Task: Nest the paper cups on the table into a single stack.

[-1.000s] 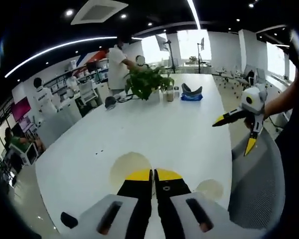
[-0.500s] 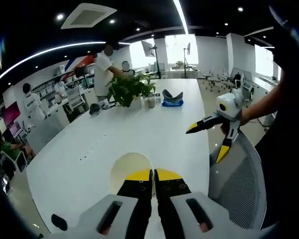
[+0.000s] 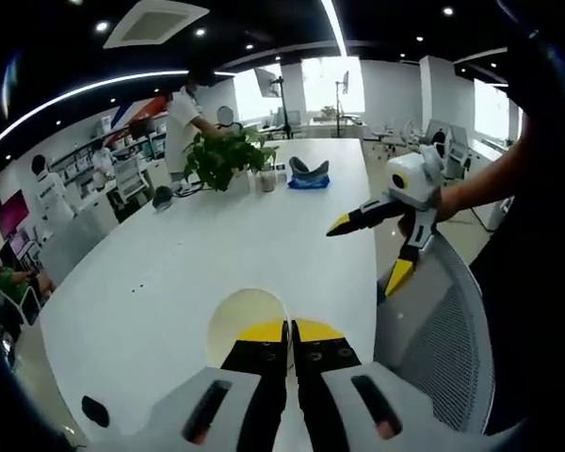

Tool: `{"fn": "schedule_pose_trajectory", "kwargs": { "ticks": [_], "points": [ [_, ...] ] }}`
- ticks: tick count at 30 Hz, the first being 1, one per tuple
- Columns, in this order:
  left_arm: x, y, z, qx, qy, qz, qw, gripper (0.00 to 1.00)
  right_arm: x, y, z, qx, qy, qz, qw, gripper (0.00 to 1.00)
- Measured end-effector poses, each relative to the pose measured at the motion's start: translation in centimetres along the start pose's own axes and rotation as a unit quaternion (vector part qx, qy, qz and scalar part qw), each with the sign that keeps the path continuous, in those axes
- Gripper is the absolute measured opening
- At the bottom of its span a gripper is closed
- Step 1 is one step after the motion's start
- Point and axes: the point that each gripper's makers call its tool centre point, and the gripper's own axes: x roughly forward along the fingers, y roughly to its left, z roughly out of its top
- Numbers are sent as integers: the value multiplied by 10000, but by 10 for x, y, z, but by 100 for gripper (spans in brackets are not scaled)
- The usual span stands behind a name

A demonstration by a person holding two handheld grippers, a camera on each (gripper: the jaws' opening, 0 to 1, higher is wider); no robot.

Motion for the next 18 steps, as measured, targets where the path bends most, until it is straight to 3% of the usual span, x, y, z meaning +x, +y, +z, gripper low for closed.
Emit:
{"fn": "schedule_pose_trajectory", "kwargs": {
  "ticks": [18],
  "points": [
    [32,-13,-50,117,602,-129,9980,0,3,9,-2,-38,76,87,9999,96]
  ]
}}
